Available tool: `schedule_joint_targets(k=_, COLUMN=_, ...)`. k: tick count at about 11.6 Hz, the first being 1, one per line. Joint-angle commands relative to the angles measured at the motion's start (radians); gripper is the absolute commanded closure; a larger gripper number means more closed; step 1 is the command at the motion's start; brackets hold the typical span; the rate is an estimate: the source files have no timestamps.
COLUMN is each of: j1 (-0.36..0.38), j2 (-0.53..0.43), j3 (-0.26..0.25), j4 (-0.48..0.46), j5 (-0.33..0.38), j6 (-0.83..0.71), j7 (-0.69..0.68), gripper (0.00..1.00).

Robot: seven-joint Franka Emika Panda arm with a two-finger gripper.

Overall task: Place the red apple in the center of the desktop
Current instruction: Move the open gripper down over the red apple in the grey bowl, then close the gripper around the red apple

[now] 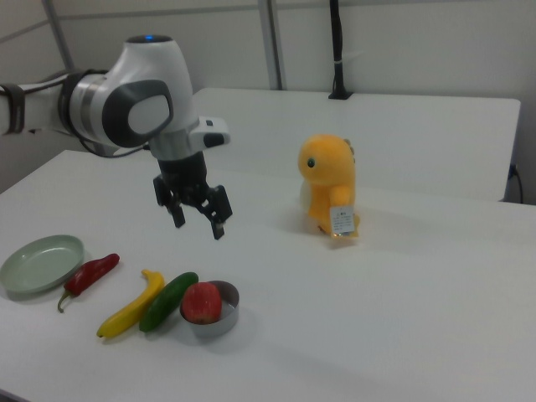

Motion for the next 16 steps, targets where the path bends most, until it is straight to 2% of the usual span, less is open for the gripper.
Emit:
schedule_joint_targets(k=1, j1=0.008, j2=-0.017, j3=-0.005, j4=-0.062, j5=-0.053, j6=-0.027, j7=-0.214, gripper=0.0)
schedule_joint_targets(k=4, j1=0.011, j2=-0.001, j3=-0.004, j4=-0.094, j5=-0.09, j6=-0.022, j7=-0.37, gripper=0.0)
schedule_joint_targets(k=7, j1=0.018, j2=0.04, j3=-0.002, j4=-0.119, j5=-0.131, j6=0.002, j7=-0.465, gripper=0.0)
schedule_joint_targets(k=10, j1=0.021, j2=0.068, j3=0.006, j4=-0.166, j5=-0.133, j6=0.093, j7=-0.461, gripper=0.0)
schedule_joint_targets(k=16, j1=0.038, j2=0.129, j3=0.03, j4=-0.168, j5=-0.135, j6=0.104, j7=-0.461, gripper=0.0)
